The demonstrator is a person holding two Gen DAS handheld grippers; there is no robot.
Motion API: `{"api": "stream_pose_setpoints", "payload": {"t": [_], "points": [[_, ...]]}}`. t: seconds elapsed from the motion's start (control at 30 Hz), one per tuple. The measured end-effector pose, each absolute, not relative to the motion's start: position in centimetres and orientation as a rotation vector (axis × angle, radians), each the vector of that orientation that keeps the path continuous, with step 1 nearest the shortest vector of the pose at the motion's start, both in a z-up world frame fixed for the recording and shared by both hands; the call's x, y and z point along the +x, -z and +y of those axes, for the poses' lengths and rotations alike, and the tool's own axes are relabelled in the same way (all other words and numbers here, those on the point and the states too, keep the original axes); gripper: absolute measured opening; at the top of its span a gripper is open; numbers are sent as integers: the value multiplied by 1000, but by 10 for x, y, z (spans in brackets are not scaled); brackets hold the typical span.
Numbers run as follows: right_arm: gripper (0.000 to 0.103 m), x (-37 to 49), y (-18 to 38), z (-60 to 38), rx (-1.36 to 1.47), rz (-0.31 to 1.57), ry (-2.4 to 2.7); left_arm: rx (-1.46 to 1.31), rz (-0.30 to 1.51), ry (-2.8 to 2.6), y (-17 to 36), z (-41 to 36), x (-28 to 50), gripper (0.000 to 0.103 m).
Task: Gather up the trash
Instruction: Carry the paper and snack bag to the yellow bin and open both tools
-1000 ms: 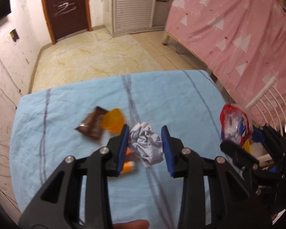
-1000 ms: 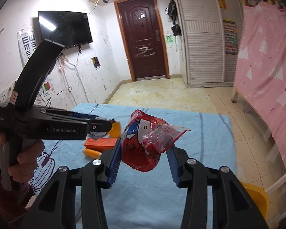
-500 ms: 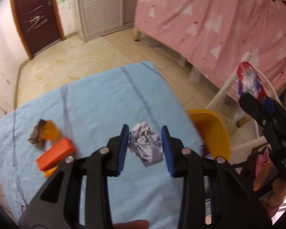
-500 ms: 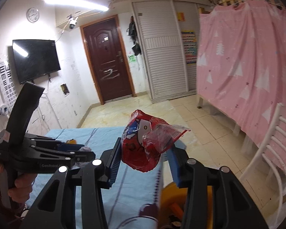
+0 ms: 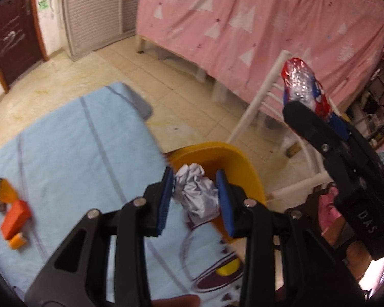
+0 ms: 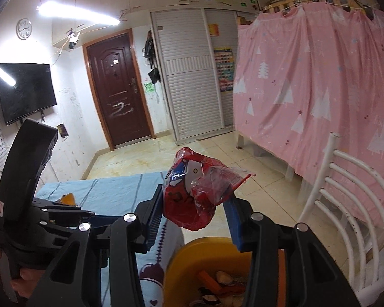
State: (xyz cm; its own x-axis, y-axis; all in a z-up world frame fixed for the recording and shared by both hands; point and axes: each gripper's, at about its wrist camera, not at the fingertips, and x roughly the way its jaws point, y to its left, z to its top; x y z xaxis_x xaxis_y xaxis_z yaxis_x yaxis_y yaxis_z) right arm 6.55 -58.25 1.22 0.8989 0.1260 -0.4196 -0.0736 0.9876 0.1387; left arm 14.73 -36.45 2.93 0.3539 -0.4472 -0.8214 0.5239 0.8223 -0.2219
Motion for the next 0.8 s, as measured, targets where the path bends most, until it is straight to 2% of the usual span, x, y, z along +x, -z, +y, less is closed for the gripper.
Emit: {"api": "stream_pose_setpoints", "payload": {"t": [0.17,0.27,0.33,0.5,0.57,0.8], "points": [[39,69,-4,-593,108,479,-39,47,1074,677,-18,-381,155,36],[40,74,3,-597,109,501,-31,42,1084,675,-14,-385,158,46],[41,76,7,-596,103,514,-28,44,1083,663,-13,-386,159,46],[57,82,13,-594,88,538,-5,25,1088,635,-14,-379,163,46],[60,80,14,-590,84,539,-3,18,1084,623,-15,-372,164,46],[65,85,15,-578,62,542,-18,-13,1064,591,-25,-345,166,48]]}}
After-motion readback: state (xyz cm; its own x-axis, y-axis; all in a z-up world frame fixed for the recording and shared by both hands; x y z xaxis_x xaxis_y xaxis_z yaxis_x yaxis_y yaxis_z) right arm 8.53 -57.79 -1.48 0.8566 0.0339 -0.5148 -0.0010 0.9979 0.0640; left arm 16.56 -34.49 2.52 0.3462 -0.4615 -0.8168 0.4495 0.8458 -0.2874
